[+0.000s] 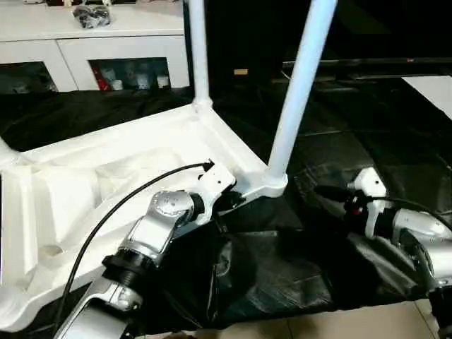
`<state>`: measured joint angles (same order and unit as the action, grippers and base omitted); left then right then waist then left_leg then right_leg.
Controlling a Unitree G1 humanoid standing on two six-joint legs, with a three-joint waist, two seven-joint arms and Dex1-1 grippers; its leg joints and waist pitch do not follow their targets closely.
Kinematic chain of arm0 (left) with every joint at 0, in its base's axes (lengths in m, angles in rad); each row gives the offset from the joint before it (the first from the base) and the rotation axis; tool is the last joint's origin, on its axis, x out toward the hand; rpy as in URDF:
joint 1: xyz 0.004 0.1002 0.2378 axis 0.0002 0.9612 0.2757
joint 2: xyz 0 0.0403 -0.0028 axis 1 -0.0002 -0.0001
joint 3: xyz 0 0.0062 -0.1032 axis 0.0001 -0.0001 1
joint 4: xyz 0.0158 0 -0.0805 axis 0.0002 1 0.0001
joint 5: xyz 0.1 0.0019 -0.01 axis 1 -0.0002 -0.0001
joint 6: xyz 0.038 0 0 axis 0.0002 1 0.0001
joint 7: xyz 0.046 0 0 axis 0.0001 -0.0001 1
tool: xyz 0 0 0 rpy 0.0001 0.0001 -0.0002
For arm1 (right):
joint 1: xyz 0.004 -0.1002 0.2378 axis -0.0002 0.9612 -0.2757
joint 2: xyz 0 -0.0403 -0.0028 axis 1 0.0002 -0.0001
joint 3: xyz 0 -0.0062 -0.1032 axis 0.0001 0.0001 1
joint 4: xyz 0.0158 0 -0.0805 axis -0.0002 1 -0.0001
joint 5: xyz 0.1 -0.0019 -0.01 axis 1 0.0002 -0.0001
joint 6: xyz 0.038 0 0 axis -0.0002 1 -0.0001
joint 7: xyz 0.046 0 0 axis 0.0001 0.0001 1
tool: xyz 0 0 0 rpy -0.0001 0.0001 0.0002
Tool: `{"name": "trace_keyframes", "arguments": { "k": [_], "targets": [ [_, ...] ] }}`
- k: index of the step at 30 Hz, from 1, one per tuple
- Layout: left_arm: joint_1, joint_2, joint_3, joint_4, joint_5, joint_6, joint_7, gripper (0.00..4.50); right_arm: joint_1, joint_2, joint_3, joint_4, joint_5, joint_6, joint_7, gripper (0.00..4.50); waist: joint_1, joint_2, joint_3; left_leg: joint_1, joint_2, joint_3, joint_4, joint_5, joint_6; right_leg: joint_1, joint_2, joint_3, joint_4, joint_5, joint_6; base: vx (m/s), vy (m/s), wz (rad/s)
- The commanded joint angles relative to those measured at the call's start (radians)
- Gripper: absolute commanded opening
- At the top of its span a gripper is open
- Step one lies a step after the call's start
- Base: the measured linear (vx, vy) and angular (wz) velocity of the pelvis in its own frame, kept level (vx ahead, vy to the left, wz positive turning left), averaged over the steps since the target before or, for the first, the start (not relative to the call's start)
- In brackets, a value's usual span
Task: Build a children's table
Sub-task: Rotate leg to tighten
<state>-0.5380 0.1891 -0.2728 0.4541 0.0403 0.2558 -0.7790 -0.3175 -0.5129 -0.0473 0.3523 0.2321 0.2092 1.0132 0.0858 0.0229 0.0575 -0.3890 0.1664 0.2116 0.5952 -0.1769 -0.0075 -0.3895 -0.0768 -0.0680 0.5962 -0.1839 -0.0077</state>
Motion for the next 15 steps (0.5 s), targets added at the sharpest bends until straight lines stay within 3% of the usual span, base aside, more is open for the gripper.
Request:
{"name": "trace_keyframes", "arguments": {
  "k": [1, 4, 6, 11, 12, 15],
  "targets": [
    [0.013, 0.01, -0.023, -0.053, -0.03, -0.047, -0.073, 0.0, -0.021, 0.018, -0.012, -0.041, 0.028, 0.029, 0.006, 3.89, 0.0, -0.015, -0.065, 0.026, 0.076, -0.043, -0.07, -0.217, 0.067, 0.033, -0.088, 0.05, -0.082, -0.274, -0.211, 0.0, 0.0, 0.0],
    [0.025, 0.033, -0.035, -0.081, -0.034, -0.043, -0.113, 0.0, -0.043, 0.04, 0.013, -0.044, 0.007, 0.013, -0.014, 4.29, 0.002, -0.01, -0.067, 0.028, 0.079, -0.042, -0.071, -0.2, 0.061, 0.03, -0.086, 0.05, -0.075, -0.234, -0.224, 0.0, 0.0, 0.0],
    [0.032, 0.046, -0.04, -0.093, -0.034, -0.041, -0.129, 0.0, -0.068, 0.057, 0.035, -0.017, -0.026, -0.009, -0.045, 4.33, 0.002, -0.009, -0.067, 0.028, 0.079, -0.042, -0.072, -0.201, 0.049, 0.029, -0.086, 0.05, -0.072, -0.228, -0.228, 0.0, 0.0, 0.0],
    [0.048, 0.065, -0.042, -0.109, -0.034, -0.037, -0.143, 0.0, -0.117, 0.086, 0.09, 0.058, -0.078, -0.051, -0.068, 4.33, 0.0, -0.009, -0.067, 0.03, 0.077, -0.041, -0.071, -0.208, 0.034, 0.031, -0.087, 0.051, -0.07, -0.208, -0.234, 0.0, 0.0, 0.0],
    [0.051, 0.068, -0.042, -0.114, -0.035, -0.035, -0.146, 0.0, -0.128, 0.091, 0.095, 0.076, -0.085, -0.053, -0.078, 4.15, -0.002, -0.009, -0.069, 0.025, 0.076, -0.041, -0.071, -0.193, 0.036, 0.034, -0.088, 0.051, -0.066, -0.189, -0.24, 0.0, 0.0, 0.0],
    [0.059, 0.076, -0.04, -0.128, -0.035, -0.027, -0.153, 0.0, -0.163, 0.105, 0.114, 0.136, -0.12, -0.071, -0.097, 3.97, 0.0, -0.009, -0.071, 0.029, 0.075, -0.038, -0.067, -0.175, 0.042, 0.034, -0.086, 0.052, -0.063, -0.161, -0.246, 0.0, 0.0, 0.0]
  ]
}}
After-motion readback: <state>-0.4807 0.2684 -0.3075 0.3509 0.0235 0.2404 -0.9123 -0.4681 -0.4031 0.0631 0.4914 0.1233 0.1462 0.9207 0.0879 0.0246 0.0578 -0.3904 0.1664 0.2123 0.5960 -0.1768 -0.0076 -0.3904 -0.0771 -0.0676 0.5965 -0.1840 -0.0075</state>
